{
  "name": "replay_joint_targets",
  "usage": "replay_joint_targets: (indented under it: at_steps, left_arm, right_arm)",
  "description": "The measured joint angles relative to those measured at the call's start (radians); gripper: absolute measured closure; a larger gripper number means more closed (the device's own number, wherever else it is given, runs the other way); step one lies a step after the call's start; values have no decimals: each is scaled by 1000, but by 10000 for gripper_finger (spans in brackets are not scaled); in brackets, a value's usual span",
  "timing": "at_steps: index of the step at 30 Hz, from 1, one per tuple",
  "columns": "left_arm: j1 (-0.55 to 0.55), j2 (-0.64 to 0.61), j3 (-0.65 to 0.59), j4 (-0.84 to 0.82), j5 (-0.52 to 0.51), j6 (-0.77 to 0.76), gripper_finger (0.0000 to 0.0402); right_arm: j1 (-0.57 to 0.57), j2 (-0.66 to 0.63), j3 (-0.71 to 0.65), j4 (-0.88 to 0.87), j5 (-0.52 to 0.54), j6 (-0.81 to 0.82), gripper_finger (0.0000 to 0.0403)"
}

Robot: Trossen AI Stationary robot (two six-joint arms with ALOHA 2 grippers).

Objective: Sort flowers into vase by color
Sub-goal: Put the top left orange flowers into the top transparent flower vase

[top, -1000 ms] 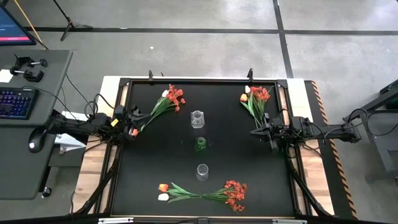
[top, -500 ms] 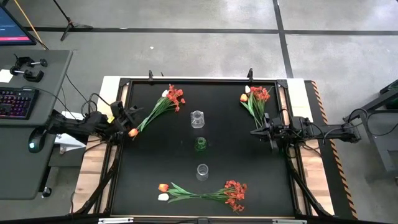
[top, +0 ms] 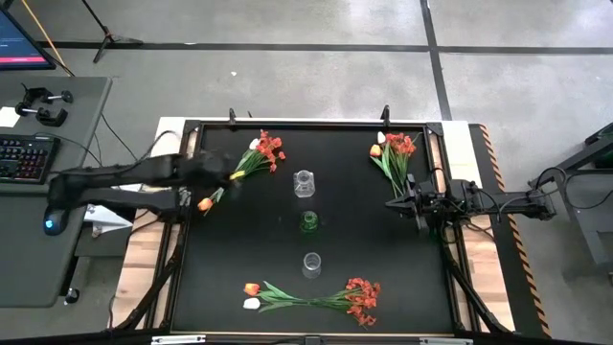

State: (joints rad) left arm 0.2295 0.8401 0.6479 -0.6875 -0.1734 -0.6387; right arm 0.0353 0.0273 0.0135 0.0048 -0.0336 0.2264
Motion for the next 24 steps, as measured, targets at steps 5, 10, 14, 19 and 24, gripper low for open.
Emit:
replay_joint_targets:
  at_steps: [5,10,14,19,24]
  left_arm:
    - [129,287,60,-29,106,53,192]
    - [207,543,176,-148,106,33,188]
    - [221,678,276,-222,87,81,192]
    - [214,777,309,-240,9,186,192]
    - [216,832,308,-258,-44,267,193]
  right_arm:
    - [0,0,0,0,0,0,402]
    - [0,0,0,0,0,0,402]
    - [0,0,0,0,0,0,402]
    - [0,0,0,0,0,0,402]
    - [0,0,0,0,0,0,402]
